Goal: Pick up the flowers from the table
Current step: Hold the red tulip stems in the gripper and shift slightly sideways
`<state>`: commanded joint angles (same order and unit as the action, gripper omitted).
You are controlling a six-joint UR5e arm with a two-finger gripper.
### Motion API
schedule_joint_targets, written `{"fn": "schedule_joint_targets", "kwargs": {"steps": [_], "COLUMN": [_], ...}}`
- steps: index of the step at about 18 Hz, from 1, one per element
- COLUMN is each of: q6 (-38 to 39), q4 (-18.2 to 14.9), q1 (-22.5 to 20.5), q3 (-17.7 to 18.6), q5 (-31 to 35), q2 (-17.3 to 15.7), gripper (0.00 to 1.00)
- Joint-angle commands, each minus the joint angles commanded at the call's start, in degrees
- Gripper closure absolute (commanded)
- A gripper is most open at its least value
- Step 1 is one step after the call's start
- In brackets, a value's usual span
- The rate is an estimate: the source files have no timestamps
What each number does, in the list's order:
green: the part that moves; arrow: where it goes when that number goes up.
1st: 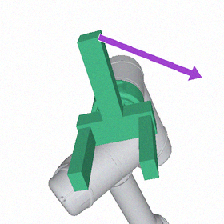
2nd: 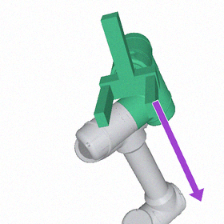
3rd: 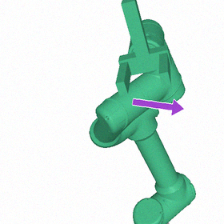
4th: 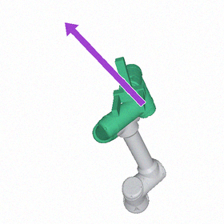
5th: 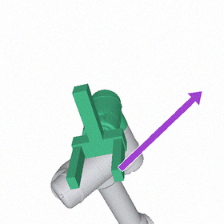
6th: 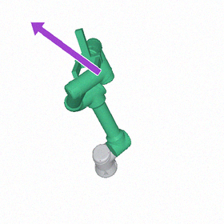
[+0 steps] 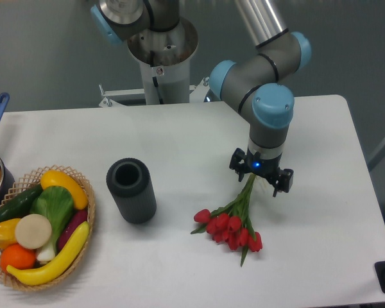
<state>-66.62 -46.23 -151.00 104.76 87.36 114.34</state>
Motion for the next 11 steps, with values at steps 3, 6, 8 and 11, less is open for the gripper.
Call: {"fn": "schedule_joint_targets", "kwargs": {"steps": [3,6,8,11], "q6": [1.05,1.41,1.32,0.79], "q4": [0.0,0.09,0.0,0.0], "q1": [0.18,0.71,0.79,0.71], "q3": [0.09,-0.17,-0.53,-0.7], "q5": [0.0,0.09,0.09,0.09], "q2": [0.79,2.37,2.64,2.73], "gripper": [0.0,0.0,0.0,0.26]}}
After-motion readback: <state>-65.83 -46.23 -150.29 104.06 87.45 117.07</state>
